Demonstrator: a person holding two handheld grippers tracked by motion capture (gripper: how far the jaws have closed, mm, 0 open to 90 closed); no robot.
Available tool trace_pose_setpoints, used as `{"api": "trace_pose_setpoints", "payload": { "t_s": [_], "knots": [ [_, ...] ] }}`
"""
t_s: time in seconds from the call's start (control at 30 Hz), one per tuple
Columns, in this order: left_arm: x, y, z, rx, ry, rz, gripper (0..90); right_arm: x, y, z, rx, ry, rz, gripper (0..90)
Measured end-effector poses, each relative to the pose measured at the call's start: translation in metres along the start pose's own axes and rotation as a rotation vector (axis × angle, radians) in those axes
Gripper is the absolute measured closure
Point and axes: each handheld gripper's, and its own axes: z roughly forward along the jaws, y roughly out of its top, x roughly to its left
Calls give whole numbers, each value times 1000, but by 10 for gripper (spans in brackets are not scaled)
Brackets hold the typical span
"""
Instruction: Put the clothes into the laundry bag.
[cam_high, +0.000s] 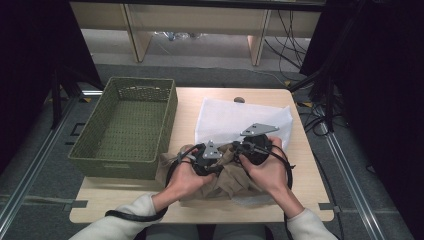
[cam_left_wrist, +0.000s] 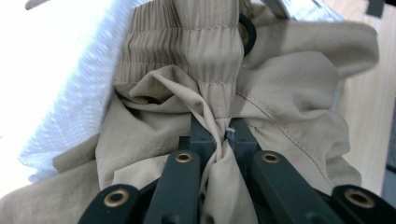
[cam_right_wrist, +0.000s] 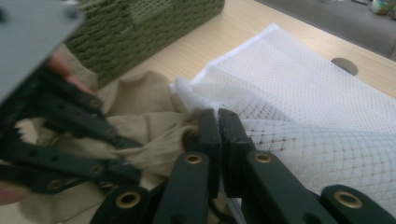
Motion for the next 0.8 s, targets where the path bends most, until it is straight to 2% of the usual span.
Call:
{"api": "trace_pose_setpoints", "payload": {
  "t_s": [0.03, 0.07, 0.1, 0.13, 0.2, 0.3, 0.33, 0.37, 0.43, 0.47, 0.5, 0.53, 0.63, 0.67, 0.7, 0.73, 0.77, 0.8],
  "knots": [
    [1, 2, 0, -10, 6, -7, 839, 2, 1, -1, 0, 4, 15, 900],
    [2, 4, 0, -14, 6, -15, 839, 3, 2, -2, -8, 7, 3, 900],
    [1, 6, 3, -36, 16, -43, 839, 5, 2, -3, -8, 9, 6, 900],
    [4, 7, 3, -26, 15, -41, 838, 6, 3, -4, -12, 9, 12, 900],
    [5, 8, 6, -45, 24, -77, 836, 8, 4, -6, -17, 13, -7, 900],
    [8, 6, 16, -69, 36, -99, 824, 8, 4, -6, -18, 13, -5, 900],
    [10, 4, 19, -58, 31, -89, 815, 8, 4, -6, -15, 12, 5, 900],
    [9, 2, 24, -66, 39, -111, 811, 7, 3, -5, -4, 15, 12, 900],
    [10, -3, 32, -42, 35, -109, 798, 4, 0, 0, 10, 16, 20, 900],
    [10, -4, 37, -51, 35, -108, 791, 3, -1, 2, 19, 19, 29, 900],
    [10, -6, 39, -43, 40, -100, 783, 1, -3, 5, 24, 20, 18, 899],
    [10, -7, 42, -44, 31, -100, 772, 1, -4, 6, 27, 10, 42, 900],
    [7, -10, 47, -38, 17, -85, 723, -2, -8, 11, 61, -14, 23, 899],
    [7, -10, 47, -33, 11, -70, 696, -2, -9, 12, 71, -7, 27, 899],
    [5, -10, 48, -59, 13, -84, 658, -4, -11, 15, 70, -2, 25, 899],
    [6, -10, 46, -46, -7, -56, 605, -2, -12, 16, 81, -4, 55, 899],
    [7, -10, 43, -37, -25, -32, 535, -4, -12, 16, 88, -1, 38, 899],
    [7, -9, 39, -29, -15, -9, 475, -4, -13, 17, 88, -3, 37, 899]
  ]
}}
